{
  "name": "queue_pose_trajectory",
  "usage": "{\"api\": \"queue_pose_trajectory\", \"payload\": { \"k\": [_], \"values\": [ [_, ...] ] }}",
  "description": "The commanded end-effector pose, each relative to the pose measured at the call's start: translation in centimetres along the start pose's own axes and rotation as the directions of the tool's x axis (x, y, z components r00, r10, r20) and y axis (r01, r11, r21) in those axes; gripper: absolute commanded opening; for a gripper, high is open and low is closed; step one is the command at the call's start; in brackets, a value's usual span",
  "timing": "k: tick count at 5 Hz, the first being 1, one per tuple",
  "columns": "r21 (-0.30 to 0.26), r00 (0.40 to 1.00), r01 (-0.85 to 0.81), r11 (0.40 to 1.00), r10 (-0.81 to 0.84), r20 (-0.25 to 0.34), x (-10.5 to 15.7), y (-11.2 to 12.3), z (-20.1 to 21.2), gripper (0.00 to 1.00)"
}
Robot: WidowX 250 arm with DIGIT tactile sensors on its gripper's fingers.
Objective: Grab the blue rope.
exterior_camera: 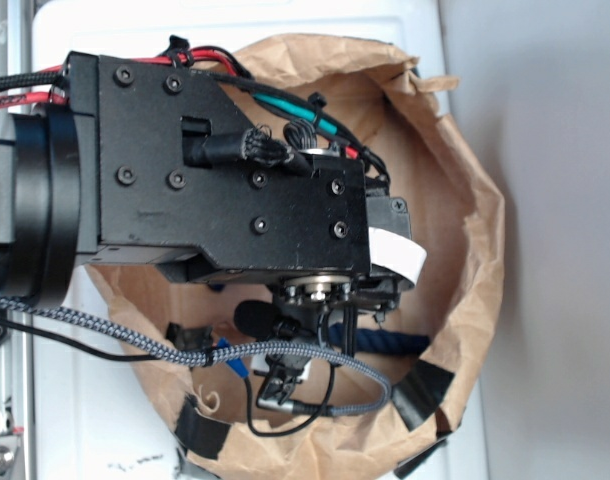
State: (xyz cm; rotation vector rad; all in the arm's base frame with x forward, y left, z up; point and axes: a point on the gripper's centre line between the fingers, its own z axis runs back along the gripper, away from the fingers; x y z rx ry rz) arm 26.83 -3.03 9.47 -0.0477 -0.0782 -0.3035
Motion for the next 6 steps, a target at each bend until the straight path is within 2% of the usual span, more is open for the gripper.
{"api": "queue_pose_trajectory", "payload": {
  "k": [1,3,5,6],
  "values": [
    [0.010,0.999,0.007,1.000,-0.007,0.041,0.7,-0.2,1.0,1.00],
    [0.010,0.999,0.007,1.000,-0.007,0.041,0.7,-0.2,1.0,1.00],
    [0.011,0.999,0.022,1.000,-0.022,0.032,1.8,-3.2,-2.5,1.00],
    [-0.038,0.999,0.030,0.999,-0.029,0.021,2.4,-4.1,-4.0,1.00]
  ]
}}
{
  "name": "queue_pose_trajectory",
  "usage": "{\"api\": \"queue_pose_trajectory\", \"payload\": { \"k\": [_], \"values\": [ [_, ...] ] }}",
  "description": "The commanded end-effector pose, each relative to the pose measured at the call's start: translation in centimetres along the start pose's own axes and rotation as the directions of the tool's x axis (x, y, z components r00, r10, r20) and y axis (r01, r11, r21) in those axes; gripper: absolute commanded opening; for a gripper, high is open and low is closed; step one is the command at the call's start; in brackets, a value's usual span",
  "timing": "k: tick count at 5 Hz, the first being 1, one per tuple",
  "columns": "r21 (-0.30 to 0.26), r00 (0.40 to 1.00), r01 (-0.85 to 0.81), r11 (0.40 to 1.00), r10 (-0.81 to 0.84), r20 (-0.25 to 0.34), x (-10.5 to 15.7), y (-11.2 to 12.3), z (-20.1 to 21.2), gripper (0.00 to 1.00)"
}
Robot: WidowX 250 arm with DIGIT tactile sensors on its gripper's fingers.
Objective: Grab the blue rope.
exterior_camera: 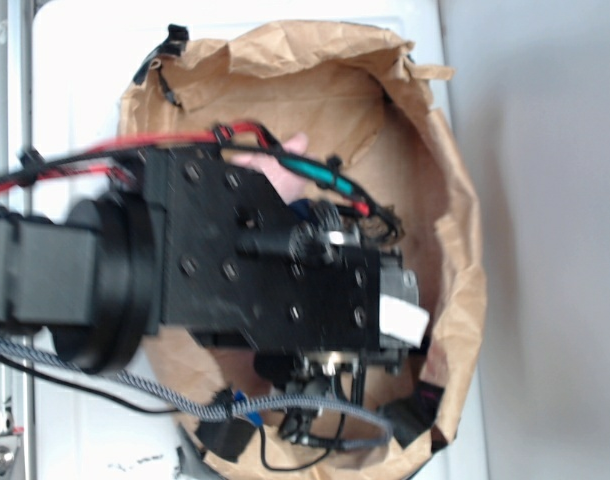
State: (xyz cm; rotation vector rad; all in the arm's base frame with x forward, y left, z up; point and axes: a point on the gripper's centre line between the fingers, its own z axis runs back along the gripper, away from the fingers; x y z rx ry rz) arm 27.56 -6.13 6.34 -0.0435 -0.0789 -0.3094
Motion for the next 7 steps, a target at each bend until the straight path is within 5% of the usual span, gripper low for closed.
{"api": "queue_pose_trajectory", "payload": {
  "k": [1,2,3,5,7],
  "values": [
    [-0.006,1.000,0.011,1.000,-0.010,0.029,1.4,-1.8,-1.8,1.00],
    [0.029,1.000,-0.010,1.000,0.010,0.015,1.9,-1.1,-3.1,1.00],
    [0.023,0.999,-0.050,0.998,0.050,0.011,2.6,0.2,-3.5,0.00],
    [-0.003,0.995,-0.093,0.996,0.093,0.038,2.2,1.7,-1.2,0.00],
    [0.012,0.965,-0.251,0.968,0.250,0.075,0.3,2.6,6.3,0.00]
  ]
}}
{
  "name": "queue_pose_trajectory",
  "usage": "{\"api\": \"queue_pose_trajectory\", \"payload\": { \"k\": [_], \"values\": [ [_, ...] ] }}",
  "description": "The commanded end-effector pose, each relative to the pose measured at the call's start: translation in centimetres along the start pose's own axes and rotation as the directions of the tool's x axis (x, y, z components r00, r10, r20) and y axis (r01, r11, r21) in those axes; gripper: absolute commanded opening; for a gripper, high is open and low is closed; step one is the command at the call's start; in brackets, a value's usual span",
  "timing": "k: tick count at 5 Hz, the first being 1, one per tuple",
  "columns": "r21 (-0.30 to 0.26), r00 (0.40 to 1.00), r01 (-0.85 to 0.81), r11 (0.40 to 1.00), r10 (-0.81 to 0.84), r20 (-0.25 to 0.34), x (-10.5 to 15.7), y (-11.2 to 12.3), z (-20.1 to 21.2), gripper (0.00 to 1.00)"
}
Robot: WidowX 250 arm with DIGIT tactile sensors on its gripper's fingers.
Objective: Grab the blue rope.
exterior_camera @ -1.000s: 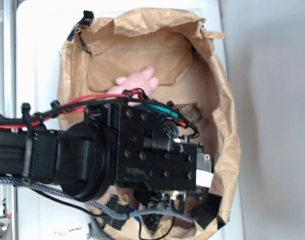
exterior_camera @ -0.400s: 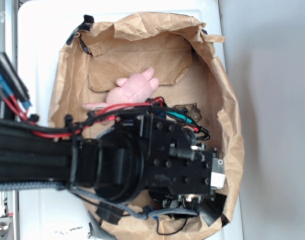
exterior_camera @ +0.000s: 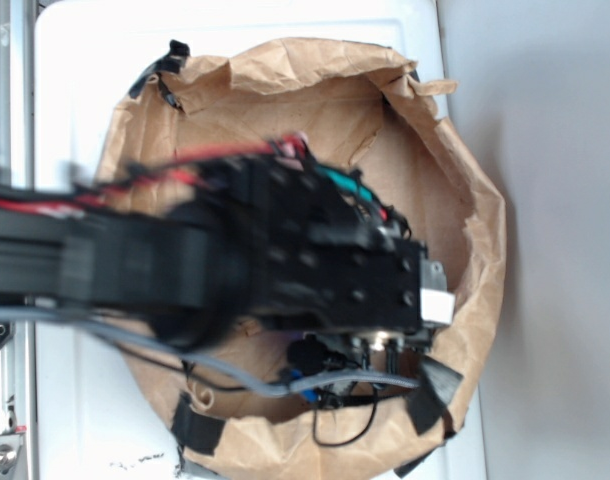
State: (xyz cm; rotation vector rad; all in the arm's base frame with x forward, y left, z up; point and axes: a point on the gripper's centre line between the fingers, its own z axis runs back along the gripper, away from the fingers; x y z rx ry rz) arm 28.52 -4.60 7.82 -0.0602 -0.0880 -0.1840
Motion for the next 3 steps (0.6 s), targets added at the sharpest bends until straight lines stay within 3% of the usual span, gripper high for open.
{"api": "queue_pose_trajectory", "payload": {
  "k": [1,2,3],
  "values": [
    [-0.008,0.988,-0.149,0.989,0.149,0.048,-0.5,1.2,6.9,0.00],
    [-0.011,0.985,-0.169,0.986,0.170,0.042,0.4,3.2,8.2,0.00],
    [0.016,0.989,-0.149,0.989,0.149,0.021,0.9,3.2,8.7,0.00]
  ]
}}
